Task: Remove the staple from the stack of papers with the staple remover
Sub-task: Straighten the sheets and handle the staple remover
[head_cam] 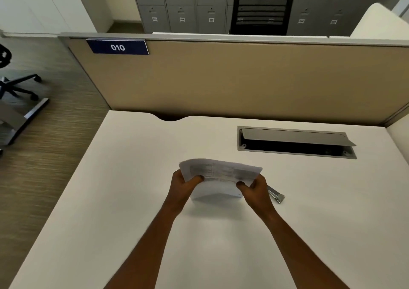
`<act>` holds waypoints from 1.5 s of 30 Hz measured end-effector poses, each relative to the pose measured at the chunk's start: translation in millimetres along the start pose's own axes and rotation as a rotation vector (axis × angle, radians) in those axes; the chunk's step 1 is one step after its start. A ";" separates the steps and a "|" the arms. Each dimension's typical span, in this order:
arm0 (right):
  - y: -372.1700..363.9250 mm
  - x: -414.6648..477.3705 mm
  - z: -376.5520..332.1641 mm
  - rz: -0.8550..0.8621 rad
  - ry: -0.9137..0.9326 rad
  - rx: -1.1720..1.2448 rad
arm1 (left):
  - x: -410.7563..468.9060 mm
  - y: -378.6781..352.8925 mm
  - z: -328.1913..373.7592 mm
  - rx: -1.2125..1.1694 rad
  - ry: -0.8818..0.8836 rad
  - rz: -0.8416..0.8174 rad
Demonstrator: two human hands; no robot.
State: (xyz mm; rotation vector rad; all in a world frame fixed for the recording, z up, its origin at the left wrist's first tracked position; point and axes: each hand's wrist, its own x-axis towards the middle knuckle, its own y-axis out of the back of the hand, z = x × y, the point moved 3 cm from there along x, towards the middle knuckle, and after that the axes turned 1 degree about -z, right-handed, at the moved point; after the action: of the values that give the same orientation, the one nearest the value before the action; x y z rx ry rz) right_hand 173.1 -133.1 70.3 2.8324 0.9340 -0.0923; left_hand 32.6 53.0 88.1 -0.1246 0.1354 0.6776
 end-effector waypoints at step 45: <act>-32.8 3.4 -2.8 0.187 -0.049 0.239 | 9.4 5.4 -8.2 -0.027 0.133 0.177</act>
State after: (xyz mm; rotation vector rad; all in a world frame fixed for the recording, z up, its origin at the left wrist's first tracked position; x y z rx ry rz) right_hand 156.3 -104.6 68.4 3.1041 0.6842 -0.2664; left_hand 35.7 61.6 78.1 -0.1854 0.2674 0.8481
